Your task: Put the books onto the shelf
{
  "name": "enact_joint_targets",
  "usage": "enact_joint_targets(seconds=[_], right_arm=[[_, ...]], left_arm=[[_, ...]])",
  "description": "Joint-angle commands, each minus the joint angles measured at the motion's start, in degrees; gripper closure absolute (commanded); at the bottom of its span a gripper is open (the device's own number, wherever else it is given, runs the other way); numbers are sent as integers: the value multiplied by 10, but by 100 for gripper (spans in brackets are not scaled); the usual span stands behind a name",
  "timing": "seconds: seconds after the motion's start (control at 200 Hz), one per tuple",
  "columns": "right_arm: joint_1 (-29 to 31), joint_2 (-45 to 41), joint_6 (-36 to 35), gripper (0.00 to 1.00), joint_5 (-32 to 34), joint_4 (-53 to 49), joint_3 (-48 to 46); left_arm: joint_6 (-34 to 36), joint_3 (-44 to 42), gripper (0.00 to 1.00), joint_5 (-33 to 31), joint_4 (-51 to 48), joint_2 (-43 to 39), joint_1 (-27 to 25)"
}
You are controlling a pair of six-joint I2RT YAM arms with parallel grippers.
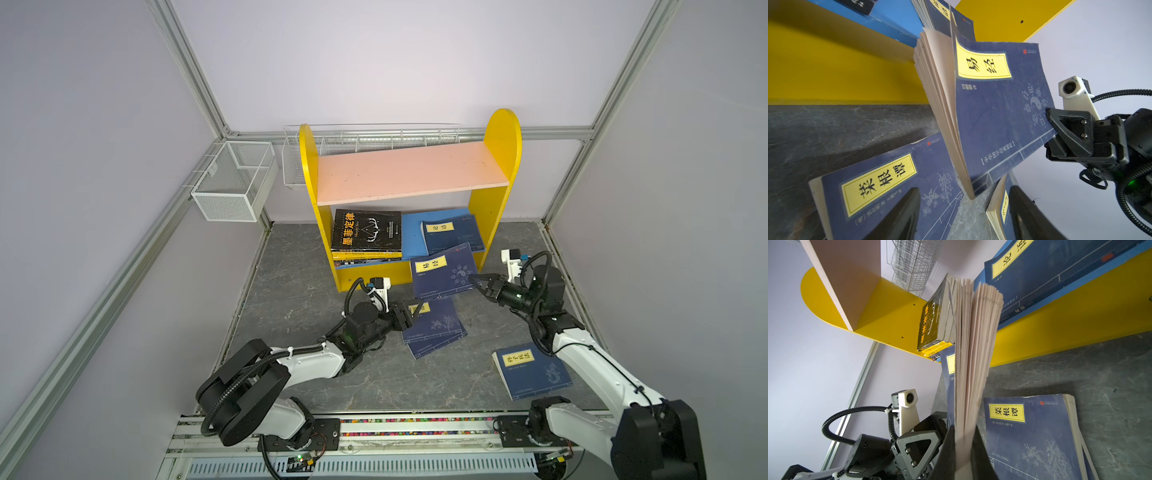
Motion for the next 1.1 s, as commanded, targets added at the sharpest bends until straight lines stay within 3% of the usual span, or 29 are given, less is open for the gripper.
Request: enact_joint_targets(seconds=[0.0,0.365,0.905,1.095], right_arm=[[12,3,25,94,-18,58,14],[47,12,23,94,-2,64,-11],[52,29,-12,94,-3,22,-8],[54,25,-14,94,-15,22,-9]], left_arm=[[11,22,35,23,23,13,2],[9,18,49,26,40,17,3],[16,-16,52,15,63,-31,4],[6,-20,60,8,63,-55,9]])
